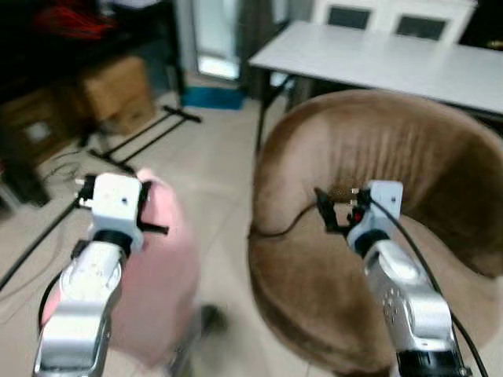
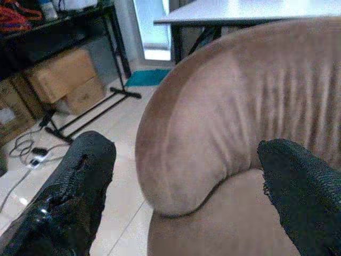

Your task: Move the pillow to the sofa from floor

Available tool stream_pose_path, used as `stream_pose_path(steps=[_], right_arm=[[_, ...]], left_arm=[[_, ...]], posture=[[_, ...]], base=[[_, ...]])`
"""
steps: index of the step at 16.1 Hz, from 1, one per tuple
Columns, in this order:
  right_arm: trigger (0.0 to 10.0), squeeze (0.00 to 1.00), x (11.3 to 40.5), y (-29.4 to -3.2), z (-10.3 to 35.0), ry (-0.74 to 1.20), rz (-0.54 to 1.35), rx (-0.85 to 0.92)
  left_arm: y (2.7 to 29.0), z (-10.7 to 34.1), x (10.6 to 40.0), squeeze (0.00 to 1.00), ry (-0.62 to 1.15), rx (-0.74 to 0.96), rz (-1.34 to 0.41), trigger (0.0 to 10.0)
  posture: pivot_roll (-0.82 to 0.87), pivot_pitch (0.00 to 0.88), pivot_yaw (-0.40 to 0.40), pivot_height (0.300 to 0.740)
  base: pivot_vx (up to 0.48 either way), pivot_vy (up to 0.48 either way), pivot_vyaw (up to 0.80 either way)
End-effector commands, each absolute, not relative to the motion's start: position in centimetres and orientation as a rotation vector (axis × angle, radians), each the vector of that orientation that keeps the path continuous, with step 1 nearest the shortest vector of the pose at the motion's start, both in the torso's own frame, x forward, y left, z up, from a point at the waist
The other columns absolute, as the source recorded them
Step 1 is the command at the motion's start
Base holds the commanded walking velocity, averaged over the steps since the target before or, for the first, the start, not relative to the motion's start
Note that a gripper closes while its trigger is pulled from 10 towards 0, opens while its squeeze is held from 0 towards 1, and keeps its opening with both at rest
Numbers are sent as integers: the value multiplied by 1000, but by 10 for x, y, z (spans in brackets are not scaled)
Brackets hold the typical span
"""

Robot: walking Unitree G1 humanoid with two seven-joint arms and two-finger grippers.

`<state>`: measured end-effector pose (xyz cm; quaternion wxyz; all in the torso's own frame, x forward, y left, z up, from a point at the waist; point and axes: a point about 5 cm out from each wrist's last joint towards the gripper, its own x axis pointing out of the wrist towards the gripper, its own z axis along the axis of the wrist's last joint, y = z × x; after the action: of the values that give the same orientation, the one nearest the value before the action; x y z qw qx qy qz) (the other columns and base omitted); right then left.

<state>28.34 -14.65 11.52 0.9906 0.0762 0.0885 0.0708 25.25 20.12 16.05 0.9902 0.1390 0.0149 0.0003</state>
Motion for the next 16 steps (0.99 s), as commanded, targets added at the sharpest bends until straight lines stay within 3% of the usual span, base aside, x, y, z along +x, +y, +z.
stream_pose_path(steps=[1, 6, 8, 14, 16], right_arm=[[10000, 0, 285, -135, 120, 160, 183, 139], [10000, 0, 286, -133, 121, 153, 199, 128], [10000, 0, 285, -133, 120, 168, 196, 156], [10000, 0, 276, -141, 126, 148, 197, 136], [10000, 0, 273, -143, 126, 142, 186, 123]], left_arm=[[206, 171, 252, 0, -17, 295, 23, 10000], [206, 172, 253, 0, -18, 300, 18, 10000], [206, 172, 252, 0, -19, 304, 4, 10000], [188, 164, 240, 0, 34, 322, -254, 10000], [178, 163, 237, 0, 43, 285, -361, 10000]], posture=[[64, 0, 0, 740], [68, 0, 1, 740], [69, 0, 2, 740], [61, 0, 10, 740], [51, 0, 19, 740]], base=[[379, 0, 0], [375, 0, 0], [375, 0, -800], [364, 0, -800], [127, 0, 0]])
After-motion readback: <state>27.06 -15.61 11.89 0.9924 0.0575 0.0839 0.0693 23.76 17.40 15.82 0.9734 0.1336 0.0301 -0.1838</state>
